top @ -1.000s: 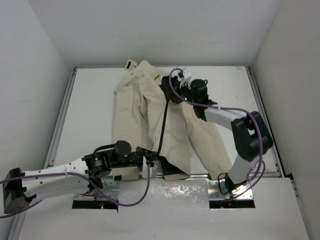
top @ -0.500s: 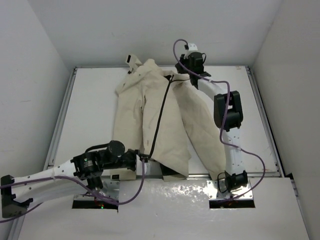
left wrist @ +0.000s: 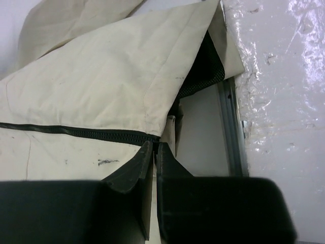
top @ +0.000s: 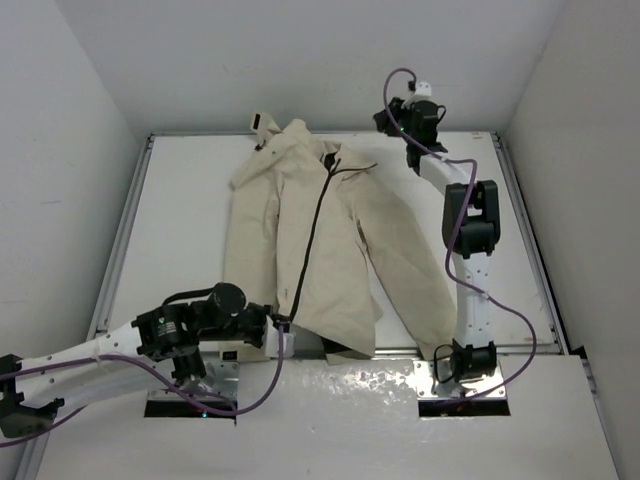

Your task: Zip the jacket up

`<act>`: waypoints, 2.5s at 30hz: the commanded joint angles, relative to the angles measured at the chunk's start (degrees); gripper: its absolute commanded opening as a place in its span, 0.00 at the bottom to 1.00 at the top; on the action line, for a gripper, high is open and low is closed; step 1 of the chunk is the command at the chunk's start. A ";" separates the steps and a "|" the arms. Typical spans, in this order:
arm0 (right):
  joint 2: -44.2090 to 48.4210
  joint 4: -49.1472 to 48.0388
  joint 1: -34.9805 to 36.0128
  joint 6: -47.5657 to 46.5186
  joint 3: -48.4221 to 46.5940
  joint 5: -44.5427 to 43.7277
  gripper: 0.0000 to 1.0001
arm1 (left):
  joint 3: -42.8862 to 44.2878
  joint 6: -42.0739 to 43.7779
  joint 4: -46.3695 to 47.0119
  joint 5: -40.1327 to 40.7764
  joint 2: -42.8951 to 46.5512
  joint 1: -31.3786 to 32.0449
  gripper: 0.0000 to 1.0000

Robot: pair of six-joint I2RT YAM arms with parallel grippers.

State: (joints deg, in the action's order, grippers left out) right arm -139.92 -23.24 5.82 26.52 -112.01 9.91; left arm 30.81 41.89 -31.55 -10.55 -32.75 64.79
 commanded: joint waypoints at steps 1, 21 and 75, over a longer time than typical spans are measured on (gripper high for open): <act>7.79 -2.34 3.66 2.67 6.08 10.65 0.41 | 1.97 3.81 -4.98 -2.64 -0.29 0.07 0.00; 3.45 34.56 5.51 -1.82 -0.74 -7.10 0.78 | 21.88 -26.22 1.42 1.17 -29.08 -29.32 0.95; 39.73 28.35 9.64 6.69 42.04 4.76 0.42 | 33.80 -16.40 -4.21 -15.04 -58.37 -41.15 0.76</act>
State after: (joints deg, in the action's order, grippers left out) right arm -97.76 5.06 16.12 26.48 -71.00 13.76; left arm 66.00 29.95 -34.46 -26.98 -88.09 23.22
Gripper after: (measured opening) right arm 0.418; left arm 0.761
